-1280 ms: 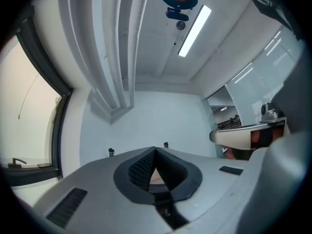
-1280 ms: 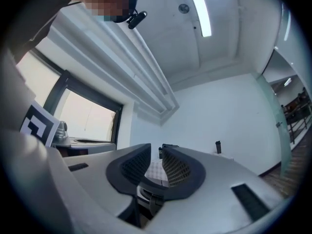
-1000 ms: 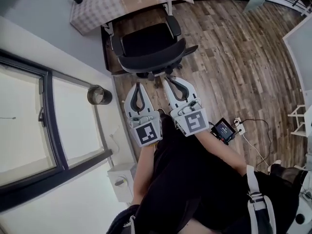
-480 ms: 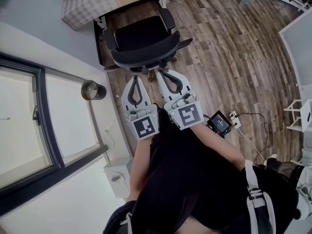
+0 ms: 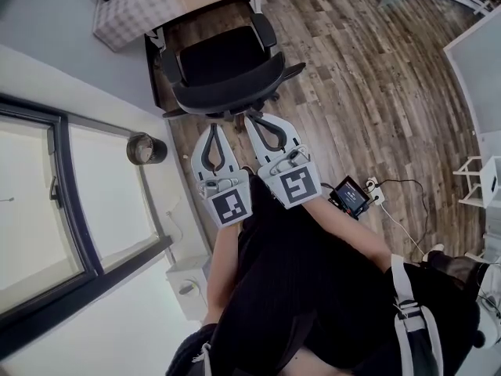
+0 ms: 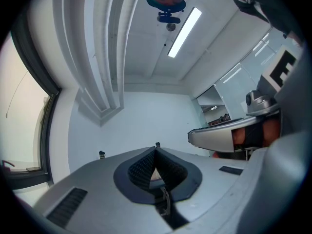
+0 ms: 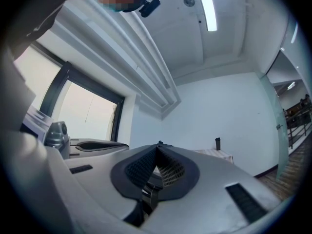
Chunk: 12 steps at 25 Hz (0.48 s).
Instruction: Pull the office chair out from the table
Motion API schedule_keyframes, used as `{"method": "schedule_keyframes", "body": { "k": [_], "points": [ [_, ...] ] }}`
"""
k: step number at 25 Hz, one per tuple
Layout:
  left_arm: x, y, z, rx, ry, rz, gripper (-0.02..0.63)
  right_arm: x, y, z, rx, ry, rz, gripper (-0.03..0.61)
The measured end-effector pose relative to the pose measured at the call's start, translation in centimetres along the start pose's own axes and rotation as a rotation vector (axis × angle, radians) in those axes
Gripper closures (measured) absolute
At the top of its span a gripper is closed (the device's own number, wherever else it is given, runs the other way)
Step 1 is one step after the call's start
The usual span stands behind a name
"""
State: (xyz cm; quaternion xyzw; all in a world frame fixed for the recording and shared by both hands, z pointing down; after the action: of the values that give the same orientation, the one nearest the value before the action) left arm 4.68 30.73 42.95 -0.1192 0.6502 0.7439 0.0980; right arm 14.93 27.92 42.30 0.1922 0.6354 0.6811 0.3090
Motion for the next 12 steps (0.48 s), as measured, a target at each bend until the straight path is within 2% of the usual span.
{"method": "schedule_keyframes", "body": {
  "k": [12],
  "points": [
    [0.2, 0.5, -1.2, -0.002, -0.008, -0.007, 0.600, -0.4, 0.0, -1.0, -0.002, -0.030, 0.010, 0.578]
  ]
}}
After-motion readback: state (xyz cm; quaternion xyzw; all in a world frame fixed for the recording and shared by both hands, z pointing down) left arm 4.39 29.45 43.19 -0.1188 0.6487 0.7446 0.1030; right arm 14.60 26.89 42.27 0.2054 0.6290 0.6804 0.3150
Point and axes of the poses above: the fingertips, and each gripper's own axes: z backward along the fingers, x to its left, y out of its underside, the point moved 5 cm from there along z, backward along the fingers, and after that the axes turned 8 degrees about -z, right-handed, at the moved point
